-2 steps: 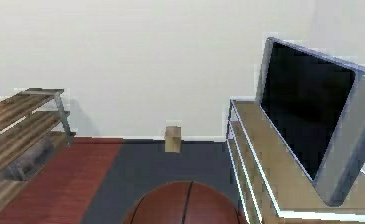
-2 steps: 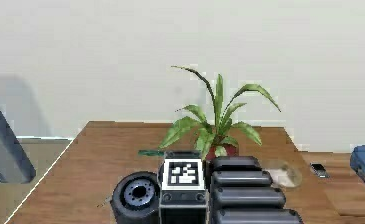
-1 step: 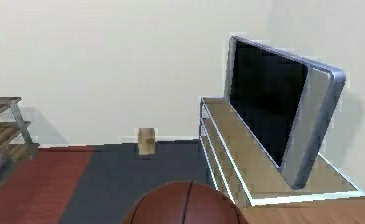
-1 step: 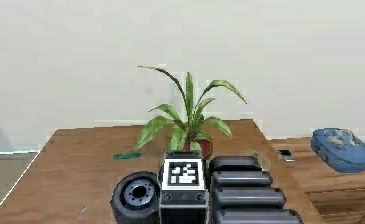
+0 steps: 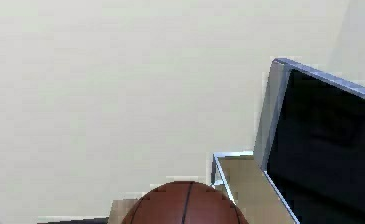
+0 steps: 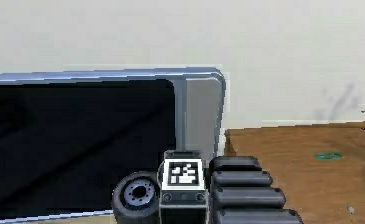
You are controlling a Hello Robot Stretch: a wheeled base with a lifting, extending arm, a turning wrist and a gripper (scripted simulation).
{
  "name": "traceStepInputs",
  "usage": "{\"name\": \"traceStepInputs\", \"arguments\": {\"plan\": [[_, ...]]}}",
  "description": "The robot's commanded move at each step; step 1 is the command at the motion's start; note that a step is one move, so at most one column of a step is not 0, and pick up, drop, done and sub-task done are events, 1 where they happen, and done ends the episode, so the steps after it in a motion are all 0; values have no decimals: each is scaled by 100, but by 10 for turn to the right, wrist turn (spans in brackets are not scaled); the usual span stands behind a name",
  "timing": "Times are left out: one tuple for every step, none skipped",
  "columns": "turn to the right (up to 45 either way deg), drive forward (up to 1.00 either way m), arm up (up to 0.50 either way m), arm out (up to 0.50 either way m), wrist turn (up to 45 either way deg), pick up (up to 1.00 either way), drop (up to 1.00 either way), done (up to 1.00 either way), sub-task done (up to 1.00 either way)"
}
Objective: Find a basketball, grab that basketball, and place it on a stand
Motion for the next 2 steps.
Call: {"name": "traceStepInputs", "arguments": {"plan": [[0,40,0,0,0,0,0,0,0],[-180,0,0,0,0,0,0,0,0]]}}
